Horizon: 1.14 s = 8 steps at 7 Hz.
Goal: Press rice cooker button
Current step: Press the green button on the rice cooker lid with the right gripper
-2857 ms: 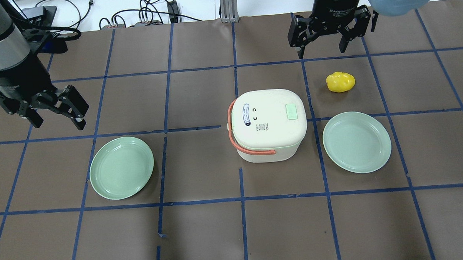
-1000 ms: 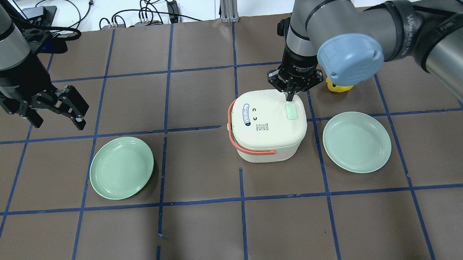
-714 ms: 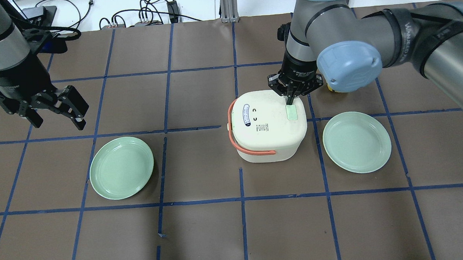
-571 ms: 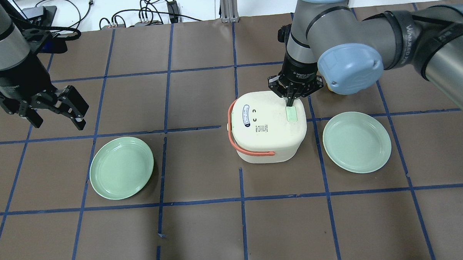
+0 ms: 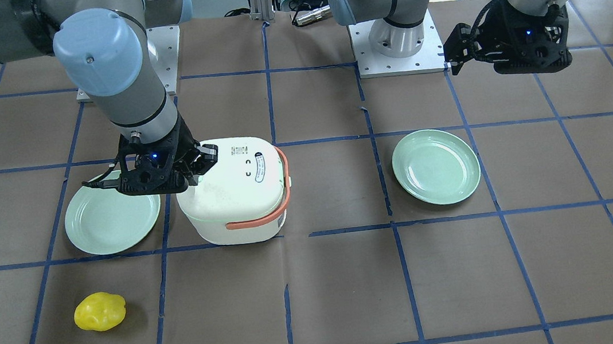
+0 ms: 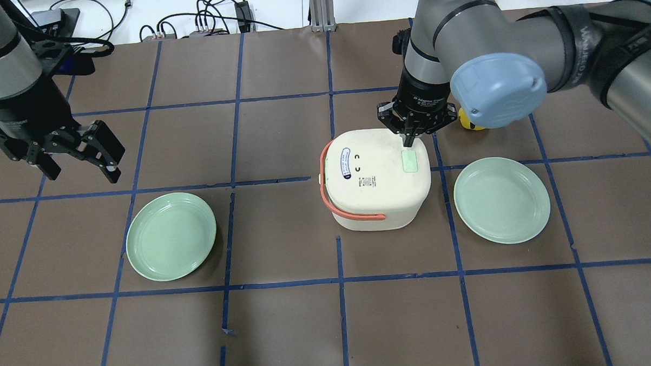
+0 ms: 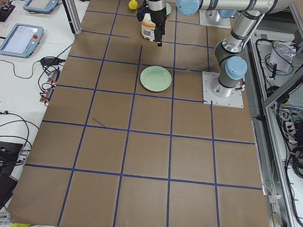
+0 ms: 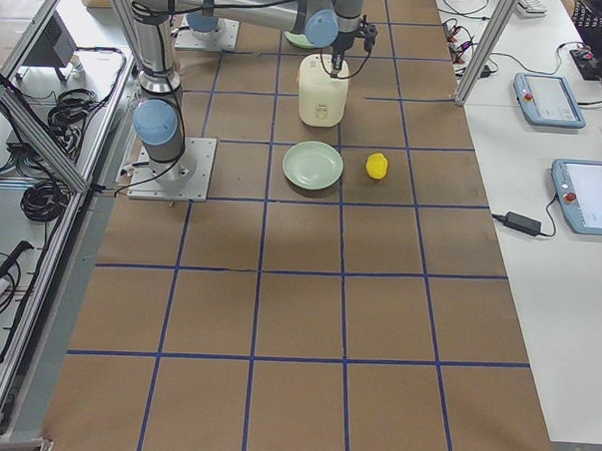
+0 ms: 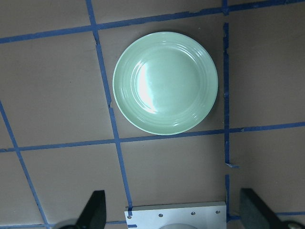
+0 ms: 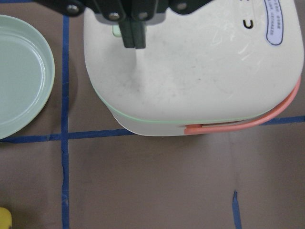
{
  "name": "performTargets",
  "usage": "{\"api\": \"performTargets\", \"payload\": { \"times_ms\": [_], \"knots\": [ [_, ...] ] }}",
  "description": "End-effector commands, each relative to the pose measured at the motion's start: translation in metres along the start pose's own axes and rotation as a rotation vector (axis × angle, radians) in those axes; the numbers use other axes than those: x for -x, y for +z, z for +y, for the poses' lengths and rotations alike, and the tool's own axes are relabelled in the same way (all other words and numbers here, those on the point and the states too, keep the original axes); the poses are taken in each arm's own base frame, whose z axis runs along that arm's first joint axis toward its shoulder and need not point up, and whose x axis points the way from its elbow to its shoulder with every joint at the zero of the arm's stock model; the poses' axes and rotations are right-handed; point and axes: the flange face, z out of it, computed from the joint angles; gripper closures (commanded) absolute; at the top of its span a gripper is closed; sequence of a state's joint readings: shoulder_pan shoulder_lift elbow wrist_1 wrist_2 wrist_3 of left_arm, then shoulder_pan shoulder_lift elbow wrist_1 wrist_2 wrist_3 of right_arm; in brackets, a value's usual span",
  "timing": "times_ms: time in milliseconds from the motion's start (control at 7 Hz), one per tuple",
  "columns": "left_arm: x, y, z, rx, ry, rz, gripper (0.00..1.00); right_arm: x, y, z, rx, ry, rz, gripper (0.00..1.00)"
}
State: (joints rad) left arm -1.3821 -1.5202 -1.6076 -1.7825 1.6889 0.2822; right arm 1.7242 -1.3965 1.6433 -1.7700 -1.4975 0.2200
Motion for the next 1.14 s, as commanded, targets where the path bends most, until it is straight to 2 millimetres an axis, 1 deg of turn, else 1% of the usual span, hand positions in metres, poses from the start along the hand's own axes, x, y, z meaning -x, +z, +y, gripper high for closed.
{"api": "performTargets", "payload": {
  "times_ms": [0,571,1000],
  "knots": [
    [0.0,0.0,0.0,0.0,0.0,0.0,0.0,-0.001,0.002,0.006,0.022,0.003,0.001,0.96],
    [0.0,0.0,0.0,0.0,0.0,0.0,0.0,-0.005,0.023,0.013,0.052,0.005,0.003,0.96],
    [0.0,0.0,0.0,0.0,0.0,0.0,0.0,-0.004,0.026,0.01,0.054,0.005,0.004,0.96]
  ]
}}
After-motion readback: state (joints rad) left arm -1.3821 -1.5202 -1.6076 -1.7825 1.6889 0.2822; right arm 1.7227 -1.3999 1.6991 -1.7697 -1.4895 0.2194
